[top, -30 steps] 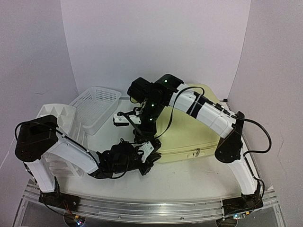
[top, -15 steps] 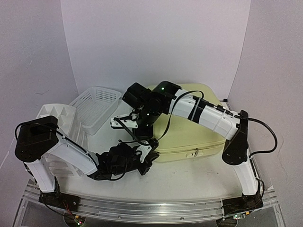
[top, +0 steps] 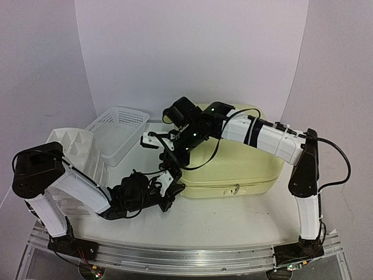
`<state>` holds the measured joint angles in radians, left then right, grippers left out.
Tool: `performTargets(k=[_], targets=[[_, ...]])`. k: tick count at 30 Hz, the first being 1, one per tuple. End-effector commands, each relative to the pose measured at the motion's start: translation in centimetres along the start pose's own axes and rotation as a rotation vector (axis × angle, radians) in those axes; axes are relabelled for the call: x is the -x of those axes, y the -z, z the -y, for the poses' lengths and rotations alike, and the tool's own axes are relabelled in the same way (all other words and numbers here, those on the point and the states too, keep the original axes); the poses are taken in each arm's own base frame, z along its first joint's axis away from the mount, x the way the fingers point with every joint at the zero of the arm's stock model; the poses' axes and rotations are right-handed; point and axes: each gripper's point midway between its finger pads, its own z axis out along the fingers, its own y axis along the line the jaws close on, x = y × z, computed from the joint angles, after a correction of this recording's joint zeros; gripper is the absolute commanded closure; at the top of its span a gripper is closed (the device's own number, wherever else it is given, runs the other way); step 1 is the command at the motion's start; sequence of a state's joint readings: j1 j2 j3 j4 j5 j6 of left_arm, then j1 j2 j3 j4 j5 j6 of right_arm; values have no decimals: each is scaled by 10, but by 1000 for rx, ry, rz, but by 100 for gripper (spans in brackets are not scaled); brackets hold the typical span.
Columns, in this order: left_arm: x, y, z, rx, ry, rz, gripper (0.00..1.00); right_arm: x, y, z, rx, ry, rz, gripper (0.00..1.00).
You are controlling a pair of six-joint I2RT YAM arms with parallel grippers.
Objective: Open, take out, and arrange the luggage
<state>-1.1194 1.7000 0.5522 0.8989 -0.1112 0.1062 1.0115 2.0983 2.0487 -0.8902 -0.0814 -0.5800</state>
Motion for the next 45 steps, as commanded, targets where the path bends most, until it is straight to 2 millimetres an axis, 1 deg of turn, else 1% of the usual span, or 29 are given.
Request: performTargets(k=[1, 4, 6, 8, 14, 18, 20, 23, 25, 28, 32, 35, 41, 45], targets=[[34, 9, -22, 63, 4, 114, 100, -45, 42, 13, 35, -83, -102, 100], [32, 9, -23, 55, -16, 120, 100, -52, 46, 12, 96, -91, -98, 100], [35, 11, -22, 46, -50, 147, 100, -58, 48, 9, 137, -86, -98, 100], [34, 14, -21, 42, -87, 165, 100, -64, 49, 6, 170, -72, -109, 100], [40, 24, -38, 80, -123, 237, 100, -79, 47, -5, 260, -29, -138, 100], [42, 19, -50, 120, -127, 240, 100, -83, 51, -15, 323, 6, -137, 100], [40, 17, -56, 133, -120, 236, 100, -85, 53, -20, 341, 30, -133, 100], [41, 18, -62, 135, -98, 254, 100, -88, 55, -21, 343, 45, -140, 100], [43, 17, -60, 114, -94, 263, 100, -87, 57, -23, 358, 34, -143, 100], [43, 15, -61, 109, -106, 263, 100, -89, 57, -32, 404, 28, -139, 100], [41, 15, -77, 101, -90, 268, 100, -95, 60, -44, 457, 31, -152, 100], [45, 15, -88, 65, -60, 289, 100, -100, 61, -53, 491, 22, -156, 100], [53, 3, -94, 20, -48, 312, 100, -112, 65, -68, 549, -7, -186, 100], [56, 3, -89, -23, -30, 323, 100, -113, 73, -77, 569, -29, -174, 100]])
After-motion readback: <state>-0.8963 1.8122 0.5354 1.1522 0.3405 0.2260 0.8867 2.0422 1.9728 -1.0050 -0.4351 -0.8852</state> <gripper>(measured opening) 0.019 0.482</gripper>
